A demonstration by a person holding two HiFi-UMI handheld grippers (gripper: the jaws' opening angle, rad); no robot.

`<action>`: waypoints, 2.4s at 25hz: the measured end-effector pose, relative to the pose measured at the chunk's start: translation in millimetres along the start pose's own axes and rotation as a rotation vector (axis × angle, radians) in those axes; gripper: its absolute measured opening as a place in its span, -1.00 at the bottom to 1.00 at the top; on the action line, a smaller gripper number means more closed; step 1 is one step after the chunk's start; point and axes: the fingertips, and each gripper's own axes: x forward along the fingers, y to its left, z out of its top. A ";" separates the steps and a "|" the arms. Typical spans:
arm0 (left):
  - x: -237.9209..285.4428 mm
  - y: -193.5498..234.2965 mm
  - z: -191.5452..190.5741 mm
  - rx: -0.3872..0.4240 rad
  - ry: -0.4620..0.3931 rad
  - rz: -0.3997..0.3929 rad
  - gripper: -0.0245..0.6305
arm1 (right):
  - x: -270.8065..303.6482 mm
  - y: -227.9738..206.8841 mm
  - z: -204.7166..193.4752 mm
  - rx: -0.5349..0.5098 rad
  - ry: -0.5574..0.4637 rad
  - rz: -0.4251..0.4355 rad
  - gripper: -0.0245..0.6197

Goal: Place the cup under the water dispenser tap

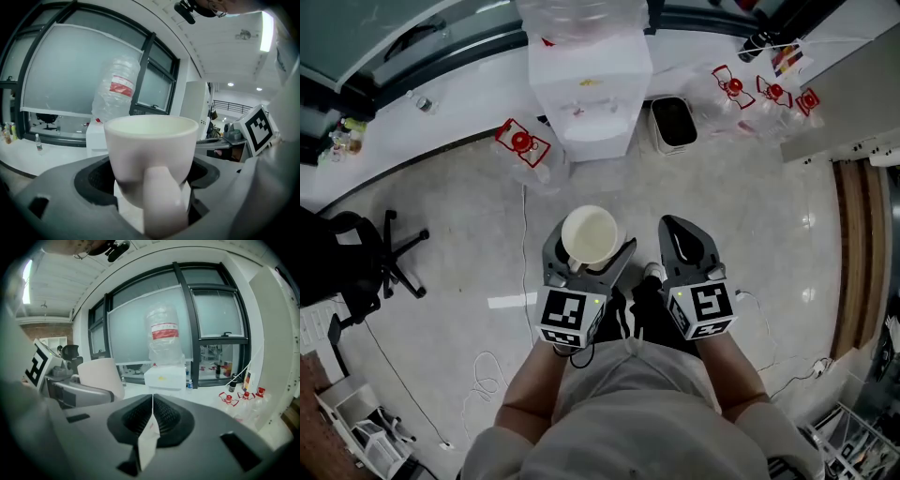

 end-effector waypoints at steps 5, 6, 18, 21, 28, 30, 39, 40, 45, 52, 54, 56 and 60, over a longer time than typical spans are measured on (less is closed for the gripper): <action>34.9 21.4 -22.9 0.038 0.016 0.010 0.43 | 43.3 -17.5 -12.8 0.011 0.034 0.010 -0.83; 42.7 26.4 -27.4 0.045 0.016 0.010 0.43 | 53.1 -20.2 -15.1 0.011 0.039 0.018 -0.83; 133.2 102.9 -110.8 0.060 0.074 0.084 0.43 | 171.3 -54.0 -80.8 -0.009 0.104 0.086 -0.83; 154.5 116.3 -136.8 0.062 0.073 0.086 0.43 | 195.7 -66.5 -112.0 -0.017 0.124 0.071 -0.83; 202.2 139.2 -190.3 0.000 0.076 0.108 0.43 | 246.3 -80.2 -165.1 -0.094 0.105 0.122 -0.83; 218.6 143.6 -205.4 0.014 0.081 0.107 0.43 | 257.0 -86.5 -181.2 -0.094 0.105 0.132 -0.83; 289.9 171.1 -246.6 0.078 0.069 0.141 0.43 | 306.4 -113.3 -219.9 -0.095 0.123 0.132 -0.83; 296.9 176.2 -249.6 0.092 0.066 0.145 0.43 | 312.3 -115.0 -218.9 -0.088 0.107 0.132 -0.83; 328.1 200.8 -256.3 0.101 0.062 0.183 0.43 | 334.6 -133.6 -230.6 -0.108 0.096 0.144 -0.83; 364.4 231.7 -266.4 0.109 0.060 0.227 0.43 | 357.3 -156.6 -246.6 -0.129 0.113 0.150 -0.83; 375.0 239.3 -266.0 0.115 0.055 0.236 0.43 | 362.1 -160.4 -245.6 -0.135 0.114 0.151 -0.83; 382.8 246.1 -264.7 0.129 0.049 0.247 0.43 | 365.5 -161.6 -245.3 -0.135 0.119 0.156 -0.83; 395.1 254.0 -259.2 0.141 0.026 0.264 0.43 | 368.3 -165.4 -246.1 -0.139 0.127 0.160 -0.83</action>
